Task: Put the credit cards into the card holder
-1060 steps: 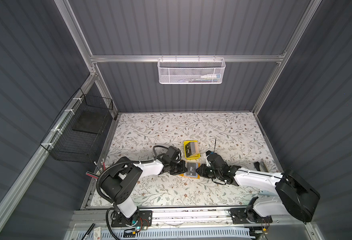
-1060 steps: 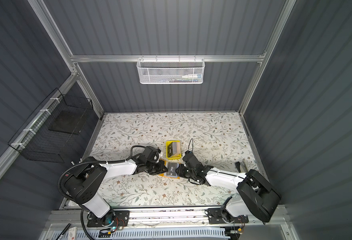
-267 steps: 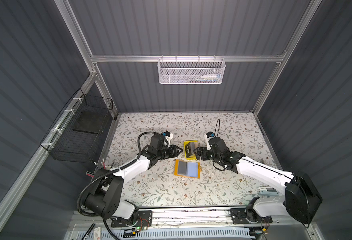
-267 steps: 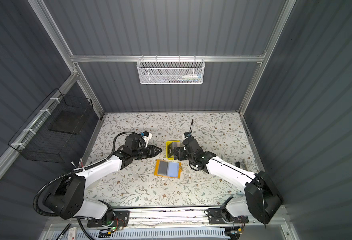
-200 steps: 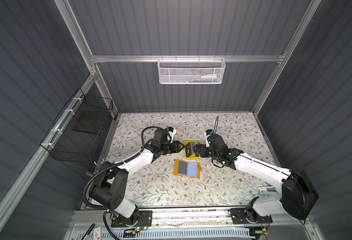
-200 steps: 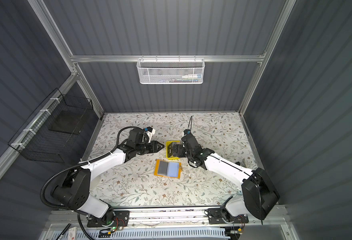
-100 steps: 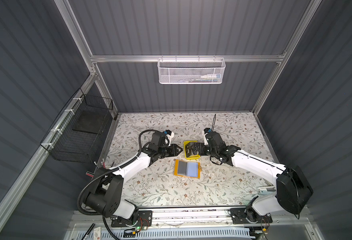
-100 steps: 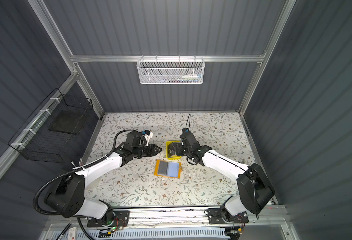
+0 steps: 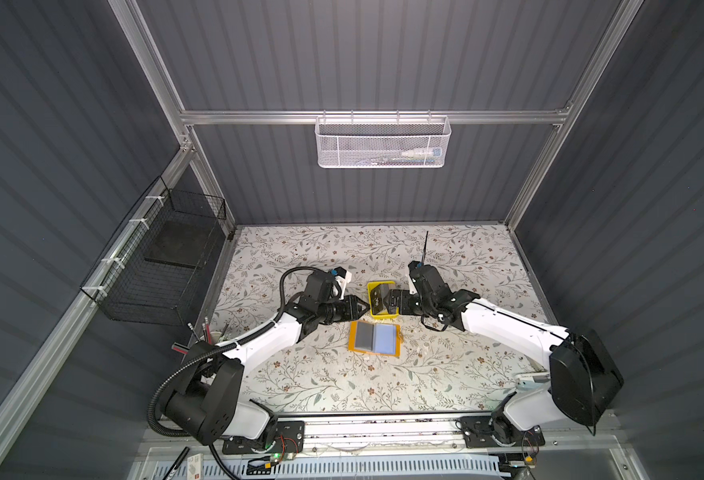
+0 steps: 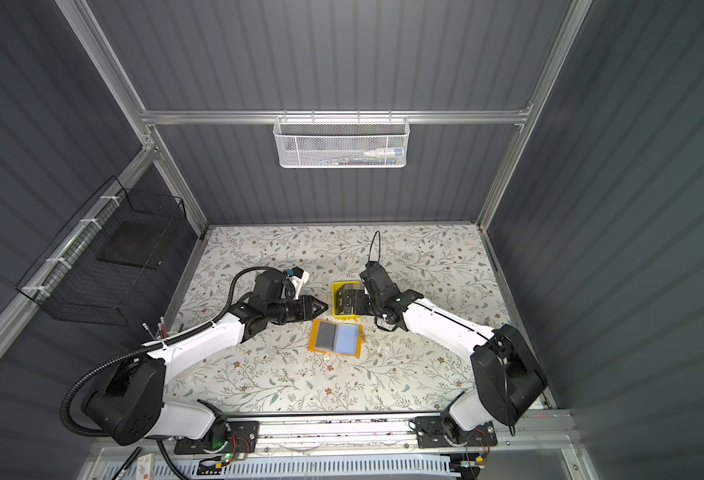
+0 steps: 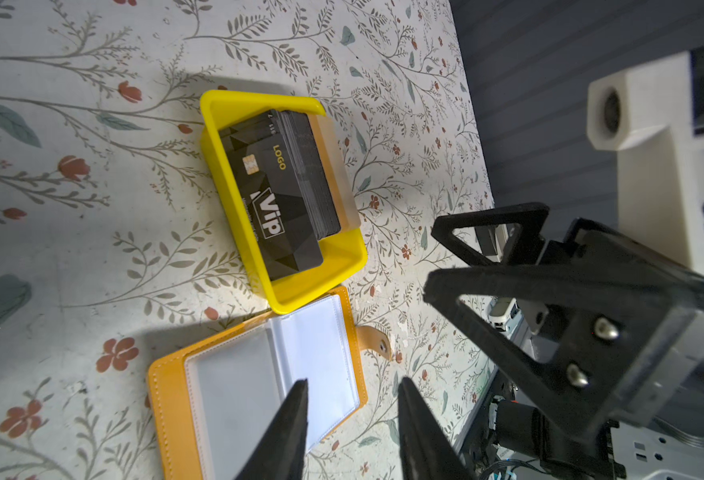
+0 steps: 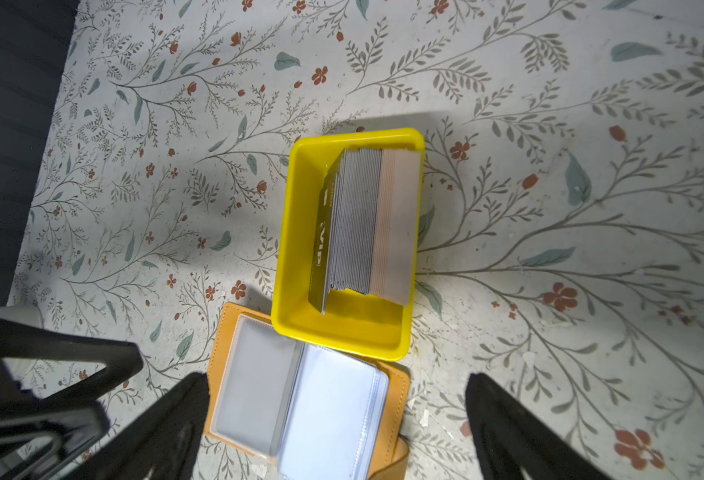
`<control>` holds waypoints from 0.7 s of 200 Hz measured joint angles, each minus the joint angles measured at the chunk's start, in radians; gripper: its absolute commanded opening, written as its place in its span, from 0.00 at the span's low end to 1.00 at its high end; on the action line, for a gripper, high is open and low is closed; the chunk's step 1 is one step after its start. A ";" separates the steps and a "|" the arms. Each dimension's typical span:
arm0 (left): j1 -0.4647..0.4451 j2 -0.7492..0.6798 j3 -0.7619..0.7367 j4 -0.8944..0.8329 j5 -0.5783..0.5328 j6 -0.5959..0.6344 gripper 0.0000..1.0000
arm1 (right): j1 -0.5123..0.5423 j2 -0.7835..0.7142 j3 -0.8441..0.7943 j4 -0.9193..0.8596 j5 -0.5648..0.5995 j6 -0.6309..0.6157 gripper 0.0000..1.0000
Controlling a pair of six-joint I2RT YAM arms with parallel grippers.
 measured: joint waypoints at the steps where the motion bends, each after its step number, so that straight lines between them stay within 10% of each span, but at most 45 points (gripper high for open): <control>1: 0.000 0.000 0.000 0.000 0.000 0.000 0.36 | 0.000 0.001 0.000 -0.001 0.000 0.000 0.97; 140: 0.000 0.185 0.083 -0.024 -0.038 -0.012 0.31 | -0.051 0.299 0.197 -0.068 -0.020 0.000 0.97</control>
